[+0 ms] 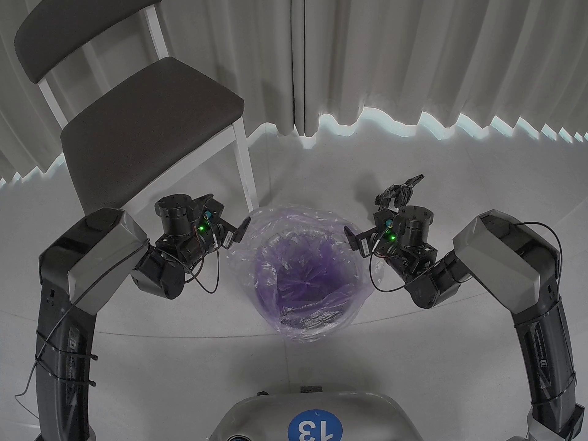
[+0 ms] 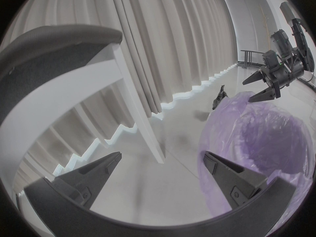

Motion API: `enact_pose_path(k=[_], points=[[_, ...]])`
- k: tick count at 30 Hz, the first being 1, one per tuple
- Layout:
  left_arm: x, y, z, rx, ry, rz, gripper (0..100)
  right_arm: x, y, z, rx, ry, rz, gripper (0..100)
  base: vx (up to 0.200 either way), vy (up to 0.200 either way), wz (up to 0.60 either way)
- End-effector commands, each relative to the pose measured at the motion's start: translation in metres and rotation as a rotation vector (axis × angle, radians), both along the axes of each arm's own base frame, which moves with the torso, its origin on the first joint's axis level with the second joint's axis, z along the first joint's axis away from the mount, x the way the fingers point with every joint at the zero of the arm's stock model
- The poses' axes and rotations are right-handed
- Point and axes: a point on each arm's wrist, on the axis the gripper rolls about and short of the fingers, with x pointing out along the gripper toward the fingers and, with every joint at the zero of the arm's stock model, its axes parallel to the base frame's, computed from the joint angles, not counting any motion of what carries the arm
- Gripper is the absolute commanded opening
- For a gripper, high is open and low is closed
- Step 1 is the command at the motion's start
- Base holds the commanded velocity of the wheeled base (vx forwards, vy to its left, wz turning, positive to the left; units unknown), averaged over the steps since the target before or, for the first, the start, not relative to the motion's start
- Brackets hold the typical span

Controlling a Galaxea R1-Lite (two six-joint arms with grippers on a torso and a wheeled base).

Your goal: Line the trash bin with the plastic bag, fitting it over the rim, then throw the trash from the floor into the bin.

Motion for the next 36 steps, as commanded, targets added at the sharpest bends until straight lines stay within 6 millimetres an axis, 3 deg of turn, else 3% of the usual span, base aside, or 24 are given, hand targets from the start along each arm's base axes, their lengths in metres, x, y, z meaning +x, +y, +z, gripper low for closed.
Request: enact_pose_path(k=[1, 5, 10, 25, 29, 32, 34, 36], points=[[0.013, 0.002, -0.026, 0.007, 0.037, 0.022, 100, 0.006, -0.002, -0.019, -0.006, 0.028, -0.010, 100, 0.000, 0.000, 0.00], [0.017, -0.001, -0.041, 0.012, 0.058, 0.029, 100, 0.007, -0.005, -0.022, -0.011, 0.046, -0.015, 100, 0.000, 0.000, 0.00], [0.016, 0.001, -0.060, 0.022, 0.098, 0.035, 100, 0.007, -0.011, -0.039, -0.009, 0.090, -0.028, 100, 0.000, 0.000, 0.00], [0.009, 0.002, -0.095, -0.026, 0.218, 0.048, 100, 0.004, -0.016, -0.076, -0.019, 0.170, -0.042, 100, 0.000, 0.000, 0.00], [0.007, 0.001, -0.092, -0.067, 0.233, 0.053, 100, 0.002, -0.014, -0.090, -0.003, 0.197, -0.069, 100, 0.000, 0.000, 0.00], [0.002, 0.004, -0.088, -0.078, 0.236, 0.058, 100, 0.001, -0.015, -0.089, 0.010, 0.205, -0.077, 100, 0.000, 0.000, 0.00], [-0.001, 0.005, -0.077, -0.104, 0.230, 0.063, 100, 0.001, -0.018, -0.079, 0.024, 0.195, -0.086, 100, 0.000, 0.000, 0.00], [-0.007, 0.007, -0.060, -0.150, 0.216, 0.068, 100, 0.001, -0.026, -0.054, 0.045, 0.169, -0.100, 100, 0.000, 0.000, 0.00]])
